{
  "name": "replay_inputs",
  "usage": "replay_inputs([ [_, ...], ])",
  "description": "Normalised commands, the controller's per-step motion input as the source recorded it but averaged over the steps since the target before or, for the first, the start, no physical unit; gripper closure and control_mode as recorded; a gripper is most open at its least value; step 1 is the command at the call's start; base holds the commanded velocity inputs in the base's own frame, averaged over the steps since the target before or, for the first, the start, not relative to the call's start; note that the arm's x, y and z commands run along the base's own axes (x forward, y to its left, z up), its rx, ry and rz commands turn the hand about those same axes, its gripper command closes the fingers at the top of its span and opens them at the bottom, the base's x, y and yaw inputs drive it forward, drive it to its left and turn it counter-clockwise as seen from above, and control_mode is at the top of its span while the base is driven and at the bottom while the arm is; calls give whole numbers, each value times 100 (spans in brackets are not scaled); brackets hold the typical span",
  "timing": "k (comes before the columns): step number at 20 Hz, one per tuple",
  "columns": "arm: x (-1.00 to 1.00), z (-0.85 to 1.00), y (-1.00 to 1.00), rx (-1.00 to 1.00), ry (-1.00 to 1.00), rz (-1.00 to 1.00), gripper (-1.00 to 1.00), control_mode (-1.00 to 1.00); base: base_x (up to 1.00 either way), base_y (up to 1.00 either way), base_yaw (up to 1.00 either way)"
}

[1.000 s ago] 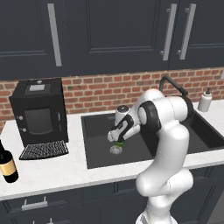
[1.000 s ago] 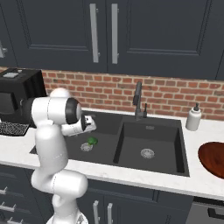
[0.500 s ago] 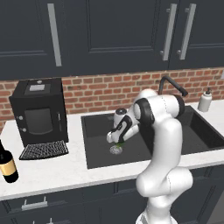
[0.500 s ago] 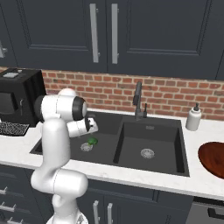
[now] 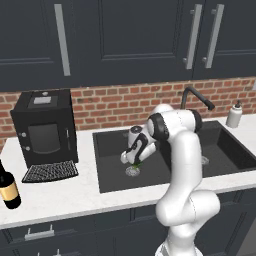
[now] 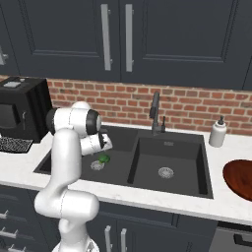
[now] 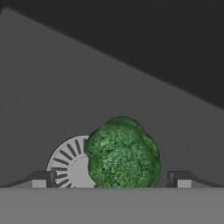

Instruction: Pick the broccoli from the sink and place it in the bowl. Then pick the bowl and place it in the microwave. Then close the microwave door and press the start button.

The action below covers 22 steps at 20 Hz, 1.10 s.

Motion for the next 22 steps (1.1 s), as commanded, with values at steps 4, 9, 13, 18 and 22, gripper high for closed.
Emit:
replay_inputs([
  [4, 4, -21, -1, 0, 0, 0, -100, -100, 0, 0, 0],
  [9, 0, -21, 0, 0, 0, 0, -100, -100, 0, 0, 0],
  [13, 0, -18, -3, 0, 0, 0, -100, -100, 0, 0, 0],
  [18, 1, -18, -7, 0, 0, 0, -100, -100, 0, 0, 0],
  [22, 6, -21, -11, 0, 0, 0, -100, -100, 0, 0, 0],
])
